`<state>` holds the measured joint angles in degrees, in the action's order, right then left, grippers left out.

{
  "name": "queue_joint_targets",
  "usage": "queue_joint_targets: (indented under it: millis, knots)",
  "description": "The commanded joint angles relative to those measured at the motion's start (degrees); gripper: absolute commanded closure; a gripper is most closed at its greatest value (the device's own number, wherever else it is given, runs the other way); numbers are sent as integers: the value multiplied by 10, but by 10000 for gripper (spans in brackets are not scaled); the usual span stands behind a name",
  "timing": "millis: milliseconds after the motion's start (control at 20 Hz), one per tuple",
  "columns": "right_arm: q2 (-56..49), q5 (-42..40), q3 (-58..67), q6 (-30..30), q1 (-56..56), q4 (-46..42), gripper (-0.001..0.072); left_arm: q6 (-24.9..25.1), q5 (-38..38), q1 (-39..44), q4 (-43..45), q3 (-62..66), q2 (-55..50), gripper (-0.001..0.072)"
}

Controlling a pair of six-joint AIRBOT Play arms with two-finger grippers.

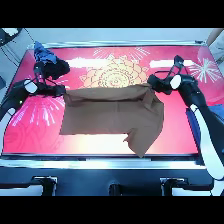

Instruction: Fold the shirts.

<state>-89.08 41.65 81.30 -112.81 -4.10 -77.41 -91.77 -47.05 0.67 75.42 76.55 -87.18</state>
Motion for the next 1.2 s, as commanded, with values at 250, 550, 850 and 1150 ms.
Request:
queue_joint_targets:
  millis: [250,550,850,1150]
  knots:
    - [86,185,30,101,150,45,152,23,-276,-137,-13,105,-21,268]
    - [95,507,-29,213,275,45,183,94,-374,-217,-86,-84,-17,267]
    - [95,508,-103,236,274,71,237,120,-311,-215,-188,-177,-18,268]
    - [95,482,-107,237,274,71,237,119,-309,-214,-174,-200,-20,268]
